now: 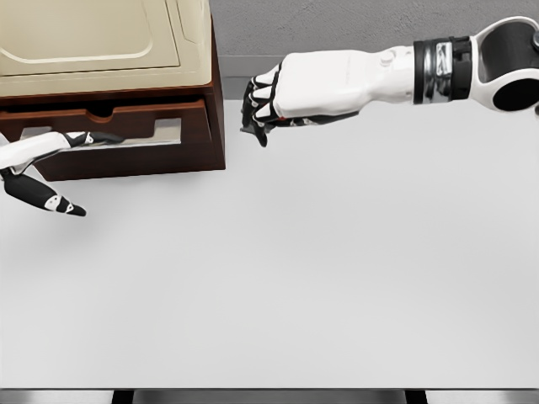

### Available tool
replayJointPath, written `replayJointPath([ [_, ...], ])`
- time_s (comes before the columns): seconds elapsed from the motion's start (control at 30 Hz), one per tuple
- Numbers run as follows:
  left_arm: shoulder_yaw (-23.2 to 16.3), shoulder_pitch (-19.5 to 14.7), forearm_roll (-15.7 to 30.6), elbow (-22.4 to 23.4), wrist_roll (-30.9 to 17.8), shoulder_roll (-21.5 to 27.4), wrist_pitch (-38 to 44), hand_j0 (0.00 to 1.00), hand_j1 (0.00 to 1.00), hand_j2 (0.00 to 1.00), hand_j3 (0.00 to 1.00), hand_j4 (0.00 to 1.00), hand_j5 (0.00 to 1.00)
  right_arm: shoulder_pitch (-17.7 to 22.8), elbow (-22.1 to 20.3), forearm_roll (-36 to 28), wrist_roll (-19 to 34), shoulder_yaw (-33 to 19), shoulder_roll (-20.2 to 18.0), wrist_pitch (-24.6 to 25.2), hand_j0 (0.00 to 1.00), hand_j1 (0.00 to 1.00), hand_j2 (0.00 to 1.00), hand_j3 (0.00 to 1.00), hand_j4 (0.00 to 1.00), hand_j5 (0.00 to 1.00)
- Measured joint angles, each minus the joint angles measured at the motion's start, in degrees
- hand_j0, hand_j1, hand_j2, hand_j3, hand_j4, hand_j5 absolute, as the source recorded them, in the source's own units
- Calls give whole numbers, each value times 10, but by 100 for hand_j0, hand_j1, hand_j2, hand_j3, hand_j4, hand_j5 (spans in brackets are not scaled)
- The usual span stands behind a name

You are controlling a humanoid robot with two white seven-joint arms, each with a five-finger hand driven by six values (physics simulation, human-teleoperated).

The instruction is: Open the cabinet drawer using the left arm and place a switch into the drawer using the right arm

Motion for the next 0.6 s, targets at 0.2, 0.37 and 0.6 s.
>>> replayJointPath([
  [0.2, 0, 0, -7, -15, -10, 11, 3, 100, 100, 100, 100, 100, 100, 0, 0, 0, 0, 0, -1, 0, 49, 49, 49, 49, 49, 49],
  [0.37, 1, 1, 1, -26, -15, 19, 4, 100, 100, 100, 100, 100, 100, 0, 0, 0, 1, 0, -1, 0, 49, 49, 49, 49, 49, 49],
  [0.6, 1, 1, 10, -42, -22, 33, 1, 100, 100, 100, 100, 100, 100, -1, 0, 0, 0, 0, 0, 0, 49, 49, 49, 49, 49, 49],
])
